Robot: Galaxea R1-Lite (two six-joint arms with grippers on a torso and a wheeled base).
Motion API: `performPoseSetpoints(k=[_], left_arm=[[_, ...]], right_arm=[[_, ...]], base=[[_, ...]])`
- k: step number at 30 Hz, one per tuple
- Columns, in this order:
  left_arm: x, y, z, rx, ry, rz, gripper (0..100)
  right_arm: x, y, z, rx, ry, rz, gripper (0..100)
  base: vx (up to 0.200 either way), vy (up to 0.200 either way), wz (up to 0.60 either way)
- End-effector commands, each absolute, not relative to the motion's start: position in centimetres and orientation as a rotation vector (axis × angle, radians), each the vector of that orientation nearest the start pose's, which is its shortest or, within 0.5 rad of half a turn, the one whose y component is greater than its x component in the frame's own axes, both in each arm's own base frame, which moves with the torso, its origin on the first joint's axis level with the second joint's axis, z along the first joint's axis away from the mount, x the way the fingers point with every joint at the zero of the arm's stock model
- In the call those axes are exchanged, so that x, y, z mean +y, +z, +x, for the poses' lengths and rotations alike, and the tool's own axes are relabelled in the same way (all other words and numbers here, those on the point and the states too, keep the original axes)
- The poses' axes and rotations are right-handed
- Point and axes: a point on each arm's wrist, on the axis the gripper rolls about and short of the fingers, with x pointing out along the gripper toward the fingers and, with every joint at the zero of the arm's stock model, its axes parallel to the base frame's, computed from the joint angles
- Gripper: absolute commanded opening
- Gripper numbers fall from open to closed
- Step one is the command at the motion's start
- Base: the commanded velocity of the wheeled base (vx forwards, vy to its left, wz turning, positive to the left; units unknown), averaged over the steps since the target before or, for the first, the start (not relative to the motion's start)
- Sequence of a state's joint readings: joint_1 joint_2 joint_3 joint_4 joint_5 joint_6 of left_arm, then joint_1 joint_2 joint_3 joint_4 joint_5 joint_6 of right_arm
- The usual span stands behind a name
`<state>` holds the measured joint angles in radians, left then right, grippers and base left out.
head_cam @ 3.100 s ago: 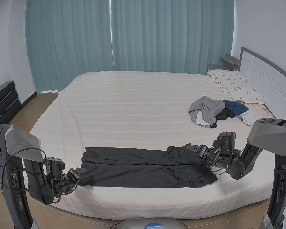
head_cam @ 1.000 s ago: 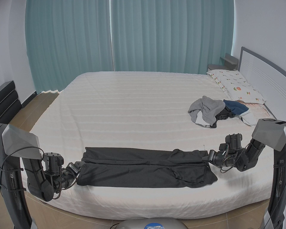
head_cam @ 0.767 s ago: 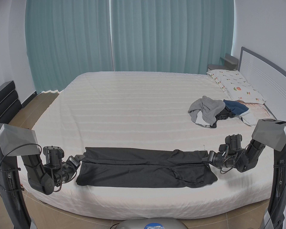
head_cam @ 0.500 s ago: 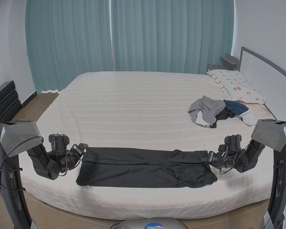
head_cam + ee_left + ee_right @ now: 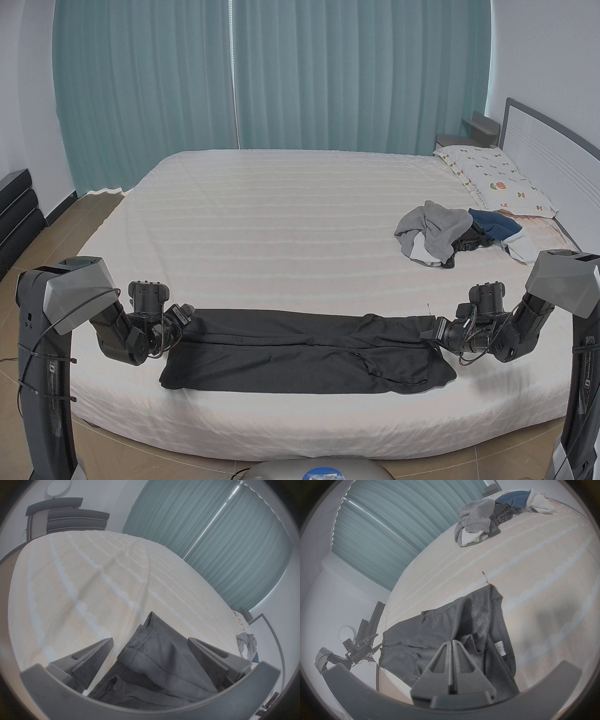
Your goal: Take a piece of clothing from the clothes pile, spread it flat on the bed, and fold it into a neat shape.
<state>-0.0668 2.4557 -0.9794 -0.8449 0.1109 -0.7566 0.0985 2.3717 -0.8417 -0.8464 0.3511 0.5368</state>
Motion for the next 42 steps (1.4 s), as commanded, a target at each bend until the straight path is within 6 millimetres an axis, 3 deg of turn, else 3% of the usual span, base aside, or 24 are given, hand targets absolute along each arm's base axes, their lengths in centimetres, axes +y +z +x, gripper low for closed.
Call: performPoseSetpoints(k=[1,4,5,29,42], left_arm=[[-2.6,-5.2,40.4,0.607,0.294,-0.657,100],[-2.6,-5.3,40.6,0.605,0.293,-0.658,100],[-2.6,-5.3,40.6,0.605,0.293,-0.658,0],[-1.9,-5.4,38.5,0.593,0.357,-0.650,0],[-1.5,-5.7,38.6,0.599,0.361,-0.658,0]], right_arm=[[4.5,-2.6,37.4,0.786,0.235,0.593,0],[4.4,-2.5,37.3,0.784,0.235,0.592,0],[4.4,-2.6,37.3,0.787,0.234,0.593,0],[4.4,-1.6,36.3,0.803,0.239,0.558,0],[4.1,-3.2,36.1,0.883,0.230,0.505,0]], base=[[0.000,0.000,0.00],[0.000,0.000,0.00],[0.000,0.000,0.00],[0.000,0.000,0.00],[0.000,0.000,0.00]])
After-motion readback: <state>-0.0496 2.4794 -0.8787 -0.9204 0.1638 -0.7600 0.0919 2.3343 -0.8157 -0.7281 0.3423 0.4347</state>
